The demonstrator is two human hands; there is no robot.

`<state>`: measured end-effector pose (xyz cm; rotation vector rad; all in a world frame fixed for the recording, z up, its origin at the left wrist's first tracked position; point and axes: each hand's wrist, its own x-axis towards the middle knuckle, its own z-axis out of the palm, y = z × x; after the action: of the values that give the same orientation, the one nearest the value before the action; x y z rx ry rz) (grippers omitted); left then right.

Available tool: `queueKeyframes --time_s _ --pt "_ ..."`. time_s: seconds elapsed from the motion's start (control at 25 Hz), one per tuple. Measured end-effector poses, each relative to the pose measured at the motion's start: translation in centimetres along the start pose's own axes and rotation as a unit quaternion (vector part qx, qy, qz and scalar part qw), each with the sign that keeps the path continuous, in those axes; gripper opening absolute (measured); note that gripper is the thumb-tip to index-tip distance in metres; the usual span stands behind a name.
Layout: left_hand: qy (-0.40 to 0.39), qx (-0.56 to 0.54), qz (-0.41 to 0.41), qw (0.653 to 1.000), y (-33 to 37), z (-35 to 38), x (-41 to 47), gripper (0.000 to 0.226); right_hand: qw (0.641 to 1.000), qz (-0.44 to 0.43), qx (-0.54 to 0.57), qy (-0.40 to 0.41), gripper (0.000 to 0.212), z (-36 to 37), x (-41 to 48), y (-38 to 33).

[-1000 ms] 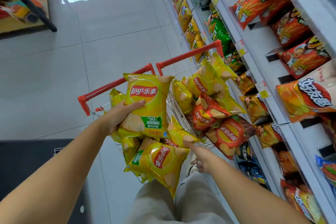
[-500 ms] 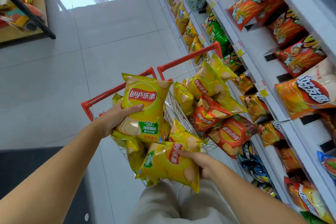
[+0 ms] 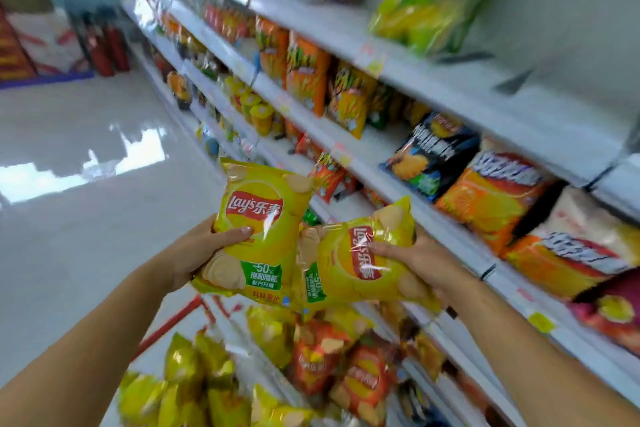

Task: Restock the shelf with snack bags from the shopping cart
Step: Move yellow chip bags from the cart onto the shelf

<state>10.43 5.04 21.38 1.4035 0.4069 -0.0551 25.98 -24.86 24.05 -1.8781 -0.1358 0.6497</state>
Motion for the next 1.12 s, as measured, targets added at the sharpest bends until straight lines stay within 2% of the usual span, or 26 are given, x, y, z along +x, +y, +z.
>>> queueKeyframes --time_s 0.16,0.28,0.36,0.44,0.52,0.56,0.6,0.64,0.68,0.76,0.88,1.0,1.12 --pt "-0.007 0.034 0.085 0.996 8.7 4.1 3.7 0.107 0.990 -0.118 -0.032 0.065 0.076 -7.1 0.4 -9.2" --pt "-0.002 0.033 0.135 0.990 13.5 6.4 6.4 0.110 0.985 -0.157 -0.006 0.078 0.080 -11.9 0.8 -14.3" --pt "-0.007 0.026 0.155 0.988 16.2 8.1 8.2 0.109 0.984 -0.158 0.036 0.073 0.075 -15.1 1.3 -17.2" --pt "-0.011 0.008 0.164 0.986 18.2 9.9 9.8 0.108 0.984 -0.154 0.053 0.072 0.058 -17.9 2.0 -20.3" --pt "-0.027 0.003 0.168 0.985 20.0 11.9 11.3 0.099 0.984 -0.150 0.063 0.076 0.040 -20.7 2.9 -23.1" --pt "-0.040 -0.004 0.167 0.985 20.9 12.9 12.0 0.084 0.983 -0.151 0.058 0.088 0.042 -22.3 3.7 -24.4" --pt "-0.051 -0.013 0.168 0.984 21.7 13.9 12.7 0.069 0.982 -0.155 0.046 0.101 0.053 -23.7 4.3 -25.6" --pt "-0.058 -0.017 0.170 0.984 22.4 14.7 13.4 0.062 0.979 -0.161 0.027 0.123 0.066 -25.2 5.2 -26.7" --pt "-0.067 -0.014 0.173 0.983 23.1 15.5 14.0 0.068 0.976 -0.166 0.004 0.144 0.074 -26.4 5.9 -27.6" --pt "-0.080 0.003 0.183 0.980 24.6 16.6 15.4 0.094 0.965 -0.181 -0.052 0.181 0.078 -28.6 7.4 -29.4" --pt "-0.093 0.021 0.204 0.974 26.9 18.1 17.2 0.099 0.937 -0.200 -0.190 0.215 0.084 -31.3 9.8 -31.4" --pt "-0.098 0.031 0.219 0.970 29.1 20.0 18.9 0.071 0.884 -0.195 -0.365 0.218 0.087 -32.6 11.8 -33.3" --pt "-0.089 0.052 0.226 0.969 30.5 21.7 20.7 0.044 0.853 -0.169 -0.454 0.192 0.077 -32.3 13.5 -35.5"
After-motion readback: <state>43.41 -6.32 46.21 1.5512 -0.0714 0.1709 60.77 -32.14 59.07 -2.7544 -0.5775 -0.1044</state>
